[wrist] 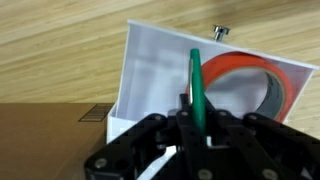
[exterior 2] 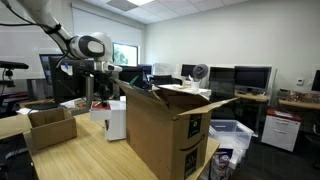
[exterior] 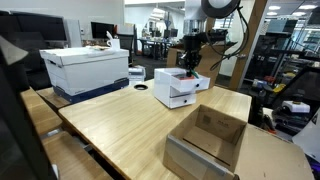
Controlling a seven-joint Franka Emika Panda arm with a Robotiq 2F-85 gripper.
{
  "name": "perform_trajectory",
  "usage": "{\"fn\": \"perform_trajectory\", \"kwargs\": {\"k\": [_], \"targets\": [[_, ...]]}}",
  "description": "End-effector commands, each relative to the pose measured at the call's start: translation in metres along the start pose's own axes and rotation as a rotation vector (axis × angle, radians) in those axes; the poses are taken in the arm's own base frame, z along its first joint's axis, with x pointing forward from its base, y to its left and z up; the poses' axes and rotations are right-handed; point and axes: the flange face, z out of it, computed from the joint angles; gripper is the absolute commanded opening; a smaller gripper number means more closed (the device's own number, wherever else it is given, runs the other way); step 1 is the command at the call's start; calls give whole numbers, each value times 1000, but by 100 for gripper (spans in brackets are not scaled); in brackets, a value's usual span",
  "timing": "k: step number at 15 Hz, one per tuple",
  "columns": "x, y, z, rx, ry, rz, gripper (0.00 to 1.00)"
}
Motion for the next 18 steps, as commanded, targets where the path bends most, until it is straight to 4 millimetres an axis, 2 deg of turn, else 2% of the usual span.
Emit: {"fn": "perform_trajectory", "kwargs": {"k": [1,8,13,18], "targets": [[-8,5,-3,1,-71,78,5],[-18,2,12,15,-213,165,5],[-23,-2,10,15,-274,231,5],[-28,-5,2,45,-264,235,5]]}}
